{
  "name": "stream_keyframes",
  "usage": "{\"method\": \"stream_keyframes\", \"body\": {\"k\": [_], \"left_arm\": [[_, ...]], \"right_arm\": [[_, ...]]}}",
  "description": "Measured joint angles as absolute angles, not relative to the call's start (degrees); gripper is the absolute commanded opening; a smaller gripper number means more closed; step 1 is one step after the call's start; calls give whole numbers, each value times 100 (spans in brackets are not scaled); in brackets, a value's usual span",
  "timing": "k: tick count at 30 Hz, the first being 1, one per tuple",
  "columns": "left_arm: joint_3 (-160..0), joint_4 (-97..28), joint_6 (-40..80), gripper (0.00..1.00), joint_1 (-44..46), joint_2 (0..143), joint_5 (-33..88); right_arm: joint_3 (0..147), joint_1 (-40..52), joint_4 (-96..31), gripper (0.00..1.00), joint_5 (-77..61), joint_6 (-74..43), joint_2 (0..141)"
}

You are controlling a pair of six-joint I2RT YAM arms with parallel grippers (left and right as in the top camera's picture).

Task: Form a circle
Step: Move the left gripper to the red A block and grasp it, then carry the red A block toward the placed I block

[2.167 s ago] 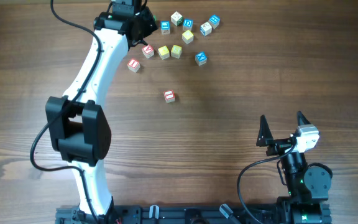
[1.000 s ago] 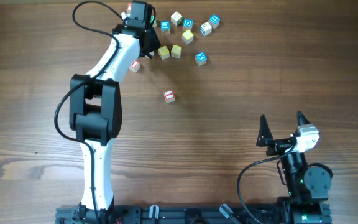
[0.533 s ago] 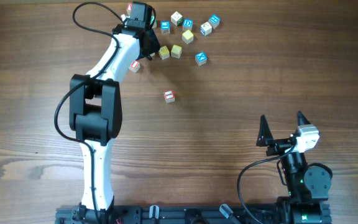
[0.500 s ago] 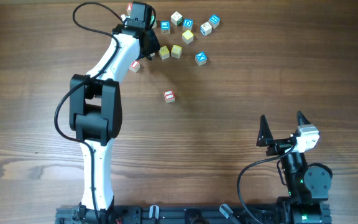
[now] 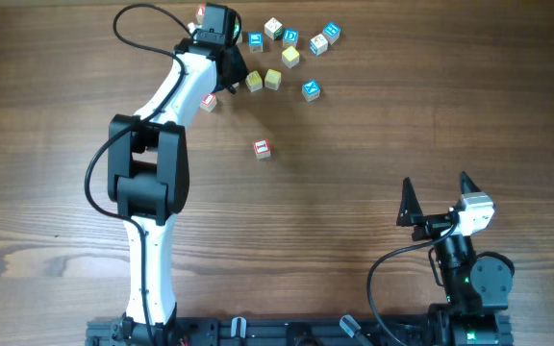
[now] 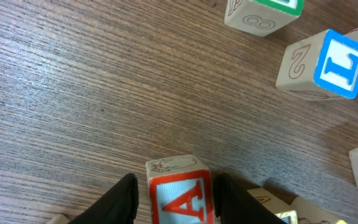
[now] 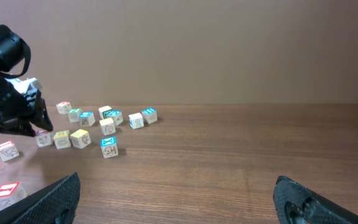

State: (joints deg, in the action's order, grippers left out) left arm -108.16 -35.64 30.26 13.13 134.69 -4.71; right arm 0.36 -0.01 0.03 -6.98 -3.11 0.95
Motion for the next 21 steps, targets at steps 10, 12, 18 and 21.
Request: {"method": "stream_keyframes", "body": {"k": [10, 12, 18, 21], "left_arm": [[-10816, -3562, 3026, 44, 1313, 13469, -471], [-10816, -3616, 3026, 40, 1313, 13472, -473], [-10781, -3632, 3026, 35, 1313, 13472, -471], [-10779, -3616, 3026, 36, 1313, 13472, -471]], "right_arm": [[36, -1, 3, 100, -698, -311, 95], [36, -1, 3, 100, -698, -311, 95], [36, -1, 3, 100, -698, -311, 95], [36, -1, 3, 100, -698, -311, 95]]}}
